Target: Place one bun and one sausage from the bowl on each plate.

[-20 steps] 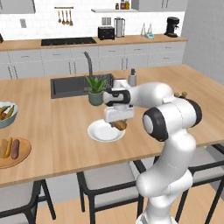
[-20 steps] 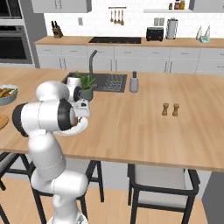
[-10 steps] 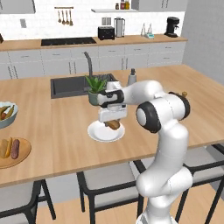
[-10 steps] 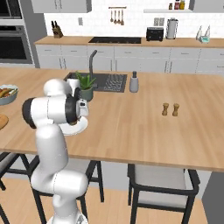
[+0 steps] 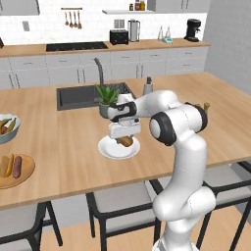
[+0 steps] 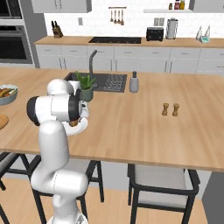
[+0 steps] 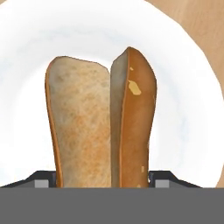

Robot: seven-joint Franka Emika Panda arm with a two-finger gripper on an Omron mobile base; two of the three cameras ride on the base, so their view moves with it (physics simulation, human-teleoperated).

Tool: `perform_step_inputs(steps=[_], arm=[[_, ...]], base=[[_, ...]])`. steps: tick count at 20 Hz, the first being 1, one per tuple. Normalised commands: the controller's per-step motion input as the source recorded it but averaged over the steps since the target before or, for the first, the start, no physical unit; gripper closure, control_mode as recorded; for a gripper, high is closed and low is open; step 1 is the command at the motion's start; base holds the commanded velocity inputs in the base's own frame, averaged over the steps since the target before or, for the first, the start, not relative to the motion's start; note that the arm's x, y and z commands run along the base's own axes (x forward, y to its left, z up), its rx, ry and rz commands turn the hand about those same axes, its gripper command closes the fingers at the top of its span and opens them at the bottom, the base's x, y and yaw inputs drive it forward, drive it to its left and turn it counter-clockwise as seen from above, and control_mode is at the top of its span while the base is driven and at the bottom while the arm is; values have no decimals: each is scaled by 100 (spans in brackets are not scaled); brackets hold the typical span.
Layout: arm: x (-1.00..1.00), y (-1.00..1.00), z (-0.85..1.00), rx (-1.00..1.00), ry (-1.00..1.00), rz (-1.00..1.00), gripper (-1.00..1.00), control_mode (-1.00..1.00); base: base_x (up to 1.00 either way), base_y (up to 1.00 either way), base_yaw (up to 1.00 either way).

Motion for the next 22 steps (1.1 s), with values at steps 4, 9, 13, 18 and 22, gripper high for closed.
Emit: perform_step_inputs(steps=[4, 9, 13, 18, 22], arm=[[0, 1, 0, 0, 0, 0, -100, -100], [0, 0, 0, 0, 3, 0, -100, -100], [0, 19, 0, -3, 1, 0, -100, -100], [-29, 19, 52, -3, 0, -3, -100, -100], [-86, -14, 59, 0, 0, -7, -100, -100]], base=[[0, 0, 0], [0, 0, 0], [0, 0, 0], [0, 0, 0], [0, 0, 0]])
